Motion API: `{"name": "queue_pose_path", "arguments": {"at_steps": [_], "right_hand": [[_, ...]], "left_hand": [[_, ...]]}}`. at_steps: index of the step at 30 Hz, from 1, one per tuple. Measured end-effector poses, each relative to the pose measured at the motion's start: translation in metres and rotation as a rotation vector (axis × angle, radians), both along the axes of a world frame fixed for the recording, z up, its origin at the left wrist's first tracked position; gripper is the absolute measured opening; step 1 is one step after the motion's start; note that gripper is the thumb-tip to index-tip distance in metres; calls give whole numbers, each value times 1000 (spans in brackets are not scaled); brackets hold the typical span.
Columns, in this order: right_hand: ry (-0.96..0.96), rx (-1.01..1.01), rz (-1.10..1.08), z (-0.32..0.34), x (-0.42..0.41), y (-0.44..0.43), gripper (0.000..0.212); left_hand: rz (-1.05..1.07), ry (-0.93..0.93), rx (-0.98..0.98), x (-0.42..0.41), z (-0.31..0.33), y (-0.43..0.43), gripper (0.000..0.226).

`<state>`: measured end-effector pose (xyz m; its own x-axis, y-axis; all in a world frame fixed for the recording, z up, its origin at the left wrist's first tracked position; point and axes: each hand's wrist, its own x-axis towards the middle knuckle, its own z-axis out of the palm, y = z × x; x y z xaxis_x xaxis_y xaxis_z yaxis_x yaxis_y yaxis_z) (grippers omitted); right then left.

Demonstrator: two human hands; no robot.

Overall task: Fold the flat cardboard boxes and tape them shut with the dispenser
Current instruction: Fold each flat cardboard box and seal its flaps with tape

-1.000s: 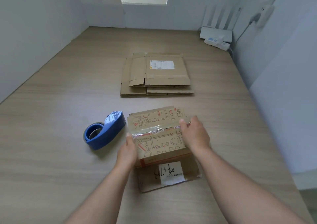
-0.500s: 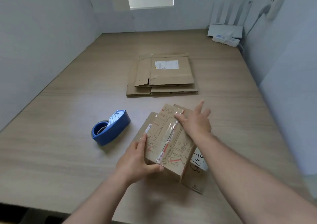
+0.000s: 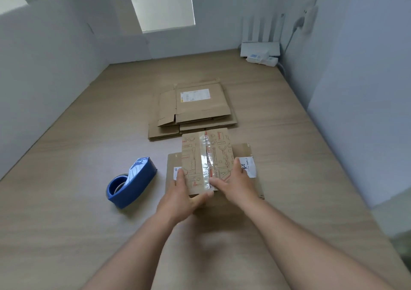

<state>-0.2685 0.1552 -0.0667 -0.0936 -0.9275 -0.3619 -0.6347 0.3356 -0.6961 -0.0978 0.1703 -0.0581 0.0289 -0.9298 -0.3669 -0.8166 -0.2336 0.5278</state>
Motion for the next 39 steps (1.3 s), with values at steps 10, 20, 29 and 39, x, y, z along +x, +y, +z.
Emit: {"name": "queue_pose_path", "arguments": {"at_steps": [10,20,29,39], "right_hand": [[-22,-14,14,-2,0,-15,107],[-118,-30,29,-2,-1,-19,83],[-81,-12,41,-10,-6,-21,120],[-652,-198,-47,65,-9,-5,69]], "left_hand": [[315,-320,-141,102,3,-25,65],[291,-359,152,132,0,-61,24],[52,-411,-300,105,37,-52,31],[-488,-282,-358,49,85,-23,51]]}}
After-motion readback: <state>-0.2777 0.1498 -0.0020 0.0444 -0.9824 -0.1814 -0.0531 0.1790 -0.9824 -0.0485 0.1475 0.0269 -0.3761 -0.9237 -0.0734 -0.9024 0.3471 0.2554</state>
